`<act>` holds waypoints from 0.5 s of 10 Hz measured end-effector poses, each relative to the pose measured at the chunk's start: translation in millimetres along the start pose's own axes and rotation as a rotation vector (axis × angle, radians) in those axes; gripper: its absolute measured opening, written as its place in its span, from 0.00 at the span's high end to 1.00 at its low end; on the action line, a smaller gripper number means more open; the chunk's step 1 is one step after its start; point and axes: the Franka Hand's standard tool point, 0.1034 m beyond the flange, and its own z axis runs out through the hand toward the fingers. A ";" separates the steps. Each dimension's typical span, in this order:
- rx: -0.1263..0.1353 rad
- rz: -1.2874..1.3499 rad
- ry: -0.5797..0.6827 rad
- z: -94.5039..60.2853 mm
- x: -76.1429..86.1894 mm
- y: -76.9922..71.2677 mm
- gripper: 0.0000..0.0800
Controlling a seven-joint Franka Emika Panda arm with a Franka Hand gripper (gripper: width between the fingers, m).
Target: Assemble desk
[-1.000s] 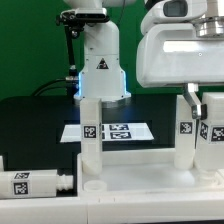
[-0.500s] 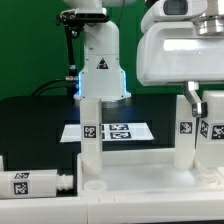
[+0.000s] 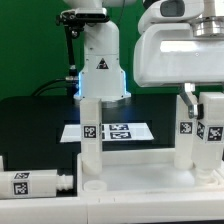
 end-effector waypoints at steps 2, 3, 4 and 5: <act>-0.001 0.000 -0.001 3.8 -1.7 -1.3 0.64; 0.000 -0.004 -0.007 5.6 -3.3 -3.9 0.64; 0.001 -0.004 -0.020 6.0 -4.3 -3.9 0.64; 0.001 -0.004 -0.021 6.9 -5.1 -3.7 0.64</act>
Offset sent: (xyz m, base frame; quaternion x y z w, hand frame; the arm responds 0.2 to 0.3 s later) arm -0.0002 0.0077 -0.0033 0.0161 -0.0438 0.0101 0.9989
